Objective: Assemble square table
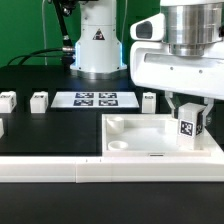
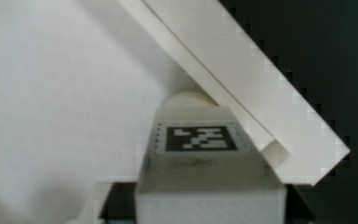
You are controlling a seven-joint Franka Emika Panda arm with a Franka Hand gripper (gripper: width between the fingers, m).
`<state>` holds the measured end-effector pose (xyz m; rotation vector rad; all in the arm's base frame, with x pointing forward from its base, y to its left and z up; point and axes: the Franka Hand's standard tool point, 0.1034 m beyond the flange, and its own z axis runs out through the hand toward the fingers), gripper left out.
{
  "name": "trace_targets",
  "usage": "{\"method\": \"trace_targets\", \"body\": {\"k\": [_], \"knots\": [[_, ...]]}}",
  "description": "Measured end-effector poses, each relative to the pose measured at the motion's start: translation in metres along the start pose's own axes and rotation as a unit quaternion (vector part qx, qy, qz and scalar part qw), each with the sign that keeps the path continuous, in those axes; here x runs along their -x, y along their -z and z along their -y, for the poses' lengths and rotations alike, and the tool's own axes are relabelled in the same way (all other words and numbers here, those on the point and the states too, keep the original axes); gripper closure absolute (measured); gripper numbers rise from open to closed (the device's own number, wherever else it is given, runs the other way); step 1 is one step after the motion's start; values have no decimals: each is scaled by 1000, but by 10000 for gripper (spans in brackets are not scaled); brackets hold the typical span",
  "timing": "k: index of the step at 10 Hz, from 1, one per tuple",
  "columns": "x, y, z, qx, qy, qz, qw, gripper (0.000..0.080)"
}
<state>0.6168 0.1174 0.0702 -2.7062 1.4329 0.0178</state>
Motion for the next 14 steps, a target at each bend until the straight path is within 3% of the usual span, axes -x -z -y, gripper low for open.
{"method": "trace_targets", "body": {"k": [3, 7, 9, 10, 14], "knots": [[1, 0, -1, 1, -146, 2, 989, 509], [0, 0, -1, -3, -181, 8, 983, 509], [5, 0, 2, -4, -118, 9, 993, 260], [7, 0, 3, -4, -71, 9, 997, 185], [13, -1, 4, -7, 132, 10, 991, 151]]}}
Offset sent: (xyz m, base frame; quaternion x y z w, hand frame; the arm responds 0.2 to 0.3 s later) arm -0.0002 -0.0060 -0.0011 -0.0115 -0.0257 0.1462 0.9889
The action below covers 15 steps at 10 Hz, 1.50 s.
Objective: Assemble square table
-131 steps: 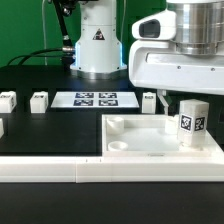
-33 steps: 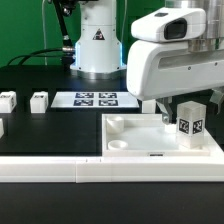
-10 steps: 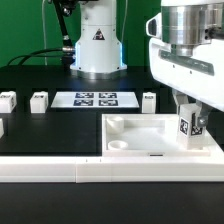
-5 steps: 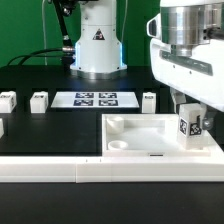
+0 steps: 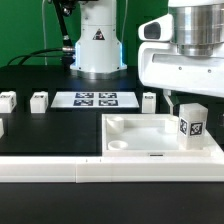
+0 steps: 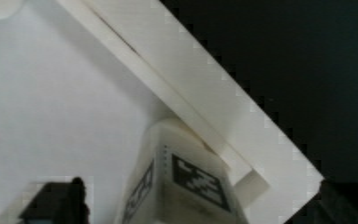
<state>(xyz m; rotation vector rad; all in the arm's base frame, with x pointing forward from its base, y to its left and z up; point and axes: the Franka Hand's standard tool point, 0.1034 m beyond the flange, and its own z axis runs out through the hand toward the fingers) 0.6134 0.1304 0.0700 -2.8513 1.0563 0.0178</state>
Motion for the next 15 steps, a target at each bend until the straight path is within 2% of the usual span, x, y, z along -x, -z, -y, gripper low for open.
{"method": "trace_targets", "body": {"k": [3, 6, 11, 12, 13, 14, 15], "knots": [[-2, 2, 0, 5, 130, -3, 992, 150], [-3, 2, 0, 9, 258, -5, 966, 150], [-8, 3, -5, 17, 423, -6, 906, 150], [-8, 3, -5, 17, 418, -6, 908, 253], [-8, 3, -5, 17, 418, -6, 908, 391], [-9, 3, -6, 18, 418, -6, 908, 391], [-10, 2, -6, 18, 417, -6, 908, 507]]}}
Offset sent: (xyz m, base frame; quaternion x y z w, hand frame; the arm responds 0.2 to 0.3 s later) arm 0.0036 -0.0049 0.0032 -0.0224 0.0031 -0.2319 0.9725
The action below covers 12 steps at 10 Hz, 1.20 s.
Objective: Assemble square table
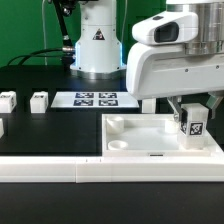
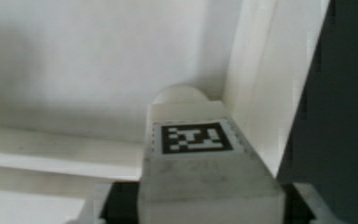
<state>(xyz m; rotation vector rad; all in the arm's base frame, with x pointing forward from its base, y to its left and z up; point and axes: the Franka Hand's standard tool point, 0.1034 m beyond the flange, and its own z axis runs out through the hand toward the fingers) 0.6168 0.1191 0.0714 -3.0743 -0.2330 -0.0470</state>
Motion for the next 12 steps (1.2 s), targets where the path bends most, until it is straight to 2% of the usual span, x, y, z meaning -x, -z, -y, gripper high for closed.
{"method": "trace_targets", "body": {"k": [4, 6, 9, 12], "knots": [[0, 0, 0, 0, -40, 0, 999, 508], [0, 0, -2, -5, -154, -3, 988, 508], [0, 0, -2, -9, -345, -2, 939, 507], [0, 0, -2, -8, -492, -1, 871, 507]]}}
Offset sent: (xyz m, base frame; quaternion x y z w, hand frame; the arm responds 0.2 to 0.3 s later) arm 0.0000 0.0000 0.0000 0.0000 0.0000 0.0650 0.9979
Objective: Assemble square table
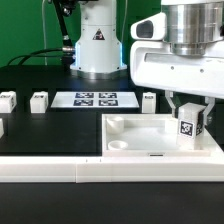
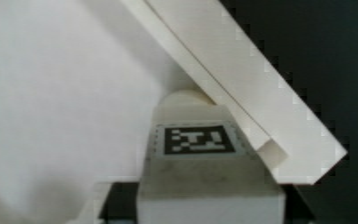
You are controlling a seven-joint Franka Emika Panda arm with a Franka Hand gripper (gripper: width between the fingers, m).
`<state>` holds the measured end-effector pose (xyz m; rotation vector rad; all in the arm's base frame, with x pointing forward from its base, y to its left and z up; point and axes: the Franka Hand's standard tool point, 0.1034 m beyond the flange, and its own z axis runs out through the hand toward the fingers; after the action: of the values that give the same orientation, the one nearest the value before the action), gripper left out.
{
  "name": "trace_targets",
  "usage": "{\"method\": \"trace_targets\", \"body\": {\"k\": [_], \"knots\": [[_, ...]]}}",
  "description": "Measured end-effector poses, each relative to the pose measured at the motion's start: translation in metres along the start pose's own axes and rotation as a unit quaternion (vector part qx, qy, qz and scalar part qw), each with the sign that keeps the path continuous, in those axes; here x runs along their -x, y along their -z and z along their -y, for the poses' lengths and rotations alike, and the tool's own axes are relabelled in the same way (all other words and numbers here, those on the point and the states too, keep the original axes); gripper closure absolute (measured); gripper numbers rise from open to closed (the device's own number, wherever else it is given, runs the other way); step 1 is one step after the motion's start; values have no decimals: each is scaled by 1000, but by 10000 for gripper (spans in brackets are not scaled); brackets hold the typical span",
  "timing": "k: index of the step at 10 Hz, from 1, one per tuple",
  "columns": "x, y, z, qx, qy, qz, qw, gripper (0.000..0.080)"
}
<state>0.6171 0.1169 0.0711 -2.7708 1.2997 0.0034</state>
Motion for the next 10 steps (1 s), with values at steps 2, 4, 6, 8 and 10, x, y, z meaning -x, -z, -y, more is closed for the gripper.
{"method": "trace_targets", "body": {"k": [2, 4, 6, 8, 10], "knots": [[0, 0, 0, 1, -86, -1, 996, 507], [2, 0, 0, 3, -178, -1, 984, 507], [0, 0, 0, -1, -221, 6, 975, 507], [1, 0, 0, -1, -225, 6, 974, 507], [1, 0, 0, -2, -182, 6, 983, 265]]}}
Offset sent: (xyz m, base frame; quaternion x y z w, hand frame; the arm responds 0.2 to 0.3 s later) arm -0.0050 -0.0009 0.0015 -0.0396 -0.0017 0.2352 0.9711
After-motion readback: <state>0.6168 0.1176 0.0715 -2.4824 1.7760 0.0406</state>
